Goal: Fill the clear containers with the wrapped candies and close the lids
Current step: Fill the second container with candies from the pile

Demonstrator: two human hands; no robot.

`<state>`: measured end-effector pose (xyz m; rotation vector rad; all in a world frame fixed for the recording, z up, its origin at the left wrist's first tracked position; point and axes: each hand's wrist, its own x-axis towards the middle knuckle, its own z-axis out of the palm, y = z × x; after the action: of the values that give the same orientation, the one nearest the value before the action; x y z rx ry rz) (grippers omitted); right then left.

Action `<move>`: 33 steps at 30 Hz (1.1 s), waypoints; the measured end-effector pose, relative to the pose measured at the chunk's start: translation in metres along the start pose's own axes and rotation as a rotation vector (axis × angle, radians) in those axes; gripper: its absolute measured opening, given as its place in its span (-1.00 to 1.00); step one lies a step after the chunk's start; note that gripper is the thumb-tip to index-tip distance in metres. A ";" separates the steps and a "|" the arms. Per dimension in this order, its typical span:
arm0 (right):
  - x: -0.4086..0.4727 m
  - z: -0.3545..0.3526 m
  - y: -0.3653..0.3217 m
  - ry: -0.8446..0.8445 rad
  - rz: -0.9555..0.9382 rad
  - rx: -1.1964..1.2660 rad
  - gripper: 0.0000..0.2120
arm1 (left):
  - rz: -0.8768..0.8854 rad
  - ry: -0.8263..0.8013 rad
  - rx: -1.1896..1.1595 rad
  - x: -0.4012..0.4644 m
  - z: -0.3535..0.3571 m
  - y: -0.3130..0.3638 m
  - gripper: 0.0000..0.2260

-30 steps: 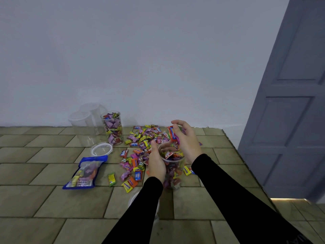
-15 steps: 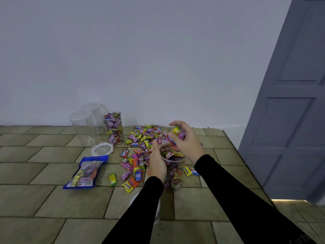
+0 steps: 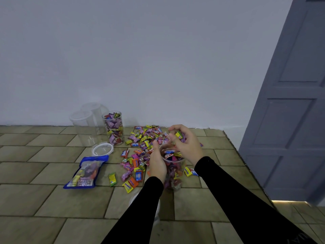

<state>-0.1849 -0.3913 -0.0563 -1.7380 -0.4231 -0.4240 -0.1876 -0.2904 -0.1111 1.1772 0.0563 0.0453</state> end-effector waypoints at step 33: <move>0.022 -0.001 -0.027 -0.790 0.050 -1.115 -0.72 | -0.070 0.037 0.085 -0.004 -0.002 0.000 -0.37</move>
<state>-0.1791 -0.3856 -0.0218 -2.9969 -0.7789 0.1609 -0.1915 -0.2883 -0.1117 1.2584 0.1324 0.0030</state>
